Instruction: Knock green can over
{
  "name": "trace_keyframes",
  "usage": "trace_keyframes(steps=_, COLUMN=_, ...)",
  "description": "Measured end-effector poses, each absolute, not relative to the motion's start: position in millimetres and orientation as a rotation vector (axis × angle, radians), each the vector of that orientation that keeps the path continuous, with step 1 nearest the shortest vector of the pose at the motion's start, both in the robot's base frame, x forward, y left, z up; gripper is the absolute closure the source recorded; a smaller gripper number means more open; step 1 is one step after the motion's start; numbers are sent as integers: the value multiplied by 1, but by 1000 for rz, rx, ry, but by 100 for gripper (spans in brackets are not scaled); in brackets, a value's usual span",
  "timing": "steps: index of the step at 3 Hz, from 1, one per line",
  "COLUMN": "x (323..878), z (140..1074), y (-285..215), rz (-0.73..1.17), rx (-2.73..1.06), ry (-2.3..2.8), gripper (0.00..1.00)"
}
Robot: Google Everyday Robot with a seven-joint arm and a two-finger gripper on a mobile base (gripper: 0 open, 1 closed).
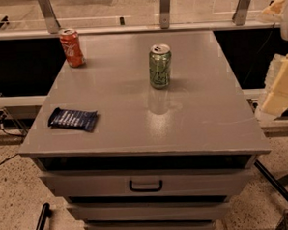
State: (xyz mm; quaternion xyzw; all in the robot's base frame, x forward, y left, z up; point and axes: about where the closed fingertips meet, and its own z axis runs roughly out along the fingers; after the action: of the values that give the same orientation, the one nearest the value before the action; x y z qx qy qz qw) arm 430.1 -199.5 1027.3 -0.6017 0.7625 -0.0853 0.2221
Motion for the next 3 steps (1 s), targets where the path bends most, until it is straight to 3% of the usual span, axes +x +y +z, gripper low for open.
trace_keyframes(steps=2, x=448, z=1029, y=-202, rz=-208, rx=-1633, ry=2071, gripper=0)
trace_keyframes(steps=3, x=485, z=1022, y=-206, rz=-121, rx=-1574, ry=2008, gripper=0)
